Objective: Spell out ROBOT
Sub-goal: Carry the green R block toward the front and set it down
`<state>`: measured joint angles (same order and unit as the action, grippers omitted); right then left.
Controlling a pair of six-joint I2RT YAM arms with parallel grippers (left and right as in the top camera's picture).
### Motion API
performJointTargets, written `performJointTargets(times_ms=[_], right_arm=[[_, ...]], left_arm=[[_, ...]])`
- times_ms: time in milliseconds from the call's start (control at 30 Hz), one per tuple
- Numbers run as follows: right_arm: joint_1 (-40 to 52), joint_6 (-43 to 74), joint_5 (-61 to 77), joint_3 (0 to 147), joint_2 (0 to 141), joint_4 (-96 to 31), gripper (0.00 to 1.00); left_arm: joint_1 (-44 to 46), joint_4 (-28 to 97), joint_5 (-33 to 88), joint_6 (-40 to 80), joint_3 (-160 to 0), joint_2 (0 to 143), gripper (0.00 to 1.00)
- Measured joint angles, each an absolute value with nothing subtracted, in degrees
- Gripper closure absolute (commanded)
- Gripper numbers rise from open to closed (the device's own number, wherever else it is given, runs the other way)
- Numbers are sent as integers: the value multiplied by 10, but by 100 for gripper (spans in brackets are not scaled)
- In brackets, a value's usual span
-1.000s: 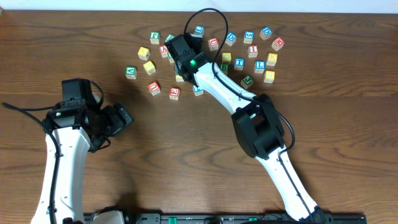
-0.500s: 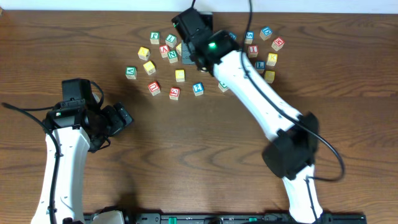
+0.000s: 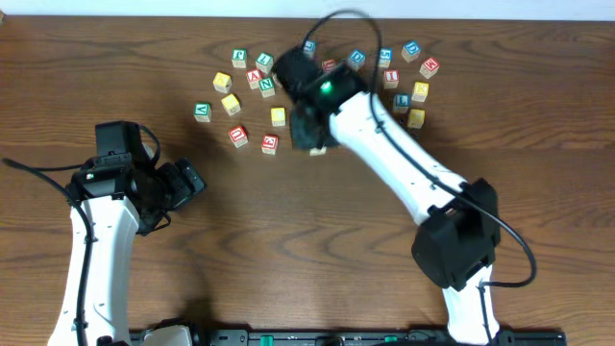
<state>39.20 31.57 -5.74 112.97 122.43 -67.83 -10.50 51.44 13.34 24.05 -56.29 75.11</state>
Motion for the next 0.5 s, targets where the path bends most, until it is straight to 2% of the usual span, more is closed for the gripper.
performJointTargets(times_ms=[300, 500], right_arm=[[464, 387, -67, 961, 1231, -487, 79], [495, 470, -145, 921, 1231, -460, 79]], left_arm=[[-105, 514, 133, 241, -563, 751, 2], [-105, 517, 133, 241, -563, 751, 2]])
